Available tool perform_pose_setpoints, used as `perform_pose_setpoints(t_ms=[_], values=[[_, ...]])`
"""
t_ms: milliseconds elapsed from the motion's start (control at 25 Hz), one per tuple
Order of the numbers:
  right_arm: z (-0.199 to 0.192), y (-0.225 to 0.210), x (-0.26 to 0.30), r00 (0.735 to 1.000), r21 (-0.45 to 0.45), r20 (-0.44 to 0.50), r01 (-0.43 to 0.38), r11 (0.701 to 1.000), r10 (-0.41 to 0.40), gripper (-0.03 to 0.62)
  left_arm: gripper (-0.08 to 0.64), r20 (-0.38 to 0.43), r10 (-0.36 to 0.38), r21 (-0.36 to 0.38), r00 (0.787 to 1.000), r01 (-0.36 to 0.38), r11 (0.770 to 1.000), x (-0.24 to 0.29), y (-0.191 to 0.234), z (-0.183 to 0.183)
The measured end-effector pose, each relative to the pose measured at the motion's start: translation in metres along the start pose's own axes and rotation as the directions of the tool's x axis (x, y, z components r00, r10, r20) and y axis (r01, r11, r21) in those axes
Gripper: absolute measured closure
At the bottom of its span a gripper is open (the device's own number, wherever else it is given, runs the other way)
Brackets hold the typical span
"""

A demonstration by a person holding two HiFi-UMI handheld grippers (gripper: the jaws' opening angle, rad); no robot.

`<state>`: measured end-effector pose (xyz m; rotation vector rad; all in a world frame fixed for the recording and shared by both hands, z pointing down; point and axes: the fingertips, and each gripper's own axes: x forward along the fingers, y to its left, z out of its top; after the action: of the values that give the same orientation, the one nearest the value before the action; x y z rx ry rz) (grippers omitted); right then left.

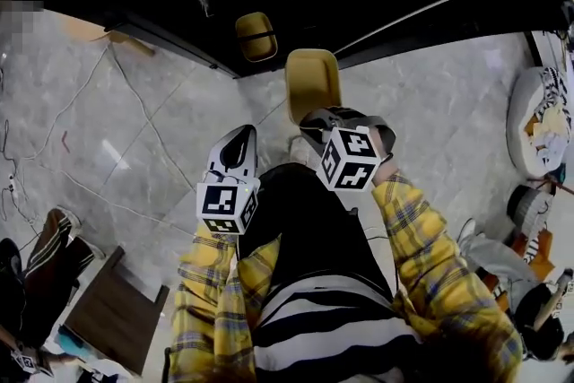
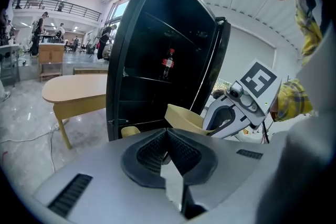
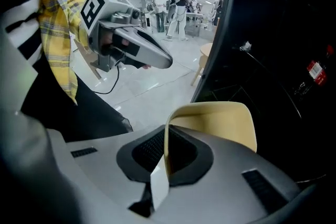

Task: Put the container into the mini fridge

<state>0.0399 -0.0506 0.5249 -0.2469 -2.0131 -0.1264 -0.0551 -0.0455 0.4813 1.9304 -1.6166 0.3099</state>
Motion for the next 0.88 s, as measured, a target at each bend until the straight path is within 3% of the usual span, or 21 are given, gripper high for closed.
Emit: perform_pose_setpoints(t_ms=[520, 880], values=[[-0.036, -0.075, 0.056, 0.998, -0.085, -0.054, 0.039, 0.996, -0.043, 0.563, 0.551, 0.026, 0.027, 0.048, 0.999, -0.028, 0.998, 0.074, 0.009, -0.013], [-0.038, -0.125, 0.088, 0.992, -0.141, -0.086, 0.077, 0.987, -0.09, 0.563, 0.552, 0.079, 0.055, 0.073, 0.995, -0.061, 0.995, 0.116, 0.017, -0.004]])
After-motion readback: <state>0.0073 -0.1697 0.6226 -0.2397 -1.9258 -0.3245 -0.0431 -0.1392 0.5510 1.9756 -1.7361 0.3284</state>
